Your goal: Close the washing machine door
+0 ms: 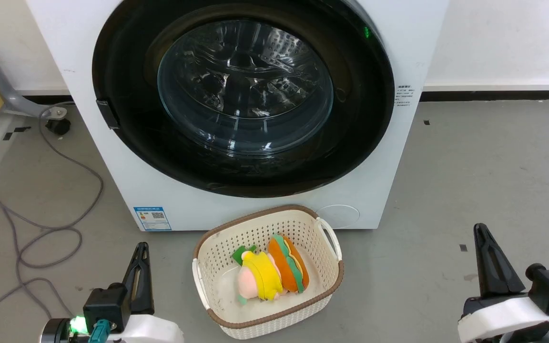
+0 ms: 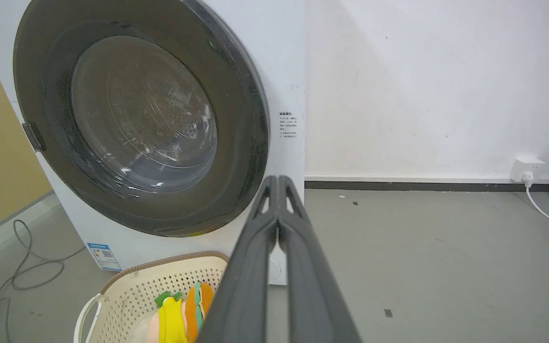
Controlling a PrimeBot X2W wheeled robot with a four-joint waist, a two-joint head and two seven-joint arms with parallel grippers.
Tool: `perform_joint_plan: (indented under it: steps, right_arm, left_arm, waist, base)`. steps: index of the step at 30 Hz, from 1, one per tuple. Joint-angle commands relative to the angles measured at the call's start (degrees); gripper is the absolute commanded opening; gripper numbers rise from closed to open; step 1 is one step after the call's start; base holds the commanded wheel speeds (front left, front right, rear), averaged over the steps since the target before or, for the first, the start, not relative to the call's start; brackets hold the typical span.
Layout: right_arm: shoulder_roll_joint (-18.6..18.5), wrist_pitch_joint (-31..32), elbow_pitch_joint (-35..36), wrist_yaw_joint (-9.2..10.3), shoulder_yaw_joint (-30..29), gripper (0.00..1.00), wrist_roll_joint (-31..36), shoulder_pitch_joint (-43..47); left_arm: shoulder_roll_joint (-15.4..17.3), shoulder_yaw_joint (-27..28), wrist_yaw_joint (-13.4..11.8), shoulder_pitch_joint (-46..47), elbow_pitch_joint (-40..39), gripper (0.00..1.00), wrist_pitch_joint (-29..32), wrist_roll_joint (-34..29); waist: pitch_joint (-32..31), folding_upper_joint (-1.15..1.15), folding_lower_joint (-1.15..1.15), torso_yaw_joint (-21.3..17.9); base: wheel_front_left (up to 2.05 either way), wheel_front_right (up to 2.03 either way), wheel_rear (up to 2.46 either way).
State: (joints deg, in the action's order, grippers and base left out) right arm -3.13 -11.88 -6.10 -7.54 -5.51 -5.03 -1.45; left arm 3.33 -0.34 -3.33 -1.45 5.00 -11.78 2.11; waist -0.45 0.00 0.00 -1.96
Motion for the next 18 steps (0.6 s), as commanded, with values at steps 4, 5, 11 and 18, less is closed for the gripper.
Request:
perform_joint_plan:
  steps: [4, 5, 11, 18]
  right_arm:
    - [0.1, 0.8, 0.7, 0.01, 0.4, 0.0, 0.5, 0.3]
    - [0.1, 0.9, 0.8, 0.01, 0.4, 0.0, 0.5, 0.4]
    - [0.1, 1.6, 1.1, 0.02, 0.8, 0.0, 0.8, 0.4]
    - [0.1, 2.4, 1.5, 0.02, 1.1, 0.0, 1.1, 0.5]
  left_arm:
    - [0.0, 0.1, 0.4, 0.3, -0.5, 0.0, 0.7, -0.5]
    - [0.0, 0.1, 0.4, 0.3, -0.6, 0.0, 0.8, -0.5]
    - [-0.1, 0.1, 0.6, 0.4, -0.9, 0.0, 1.5, -0.6]
    - [-0.1, 0.1, 0.8, 0.5, -1.2, 0.0, 2.3, -0.7]
  waist:
    - [0.0, 0.0, 0.0, 0.1]
    - [0.0, 0.0, 0.0, 0.1]
    - [0.1, 0.0, 0.0, 0.2]
    - [0.1, 0.0, 0.0, 0.4]
  base:
    - [0.0, 0.0, 0.0]
    - [0.0, 0.0, 0.0]
    - [0.0, 0.0, 0.0]
    - [0.0, 0.0, 0.0]
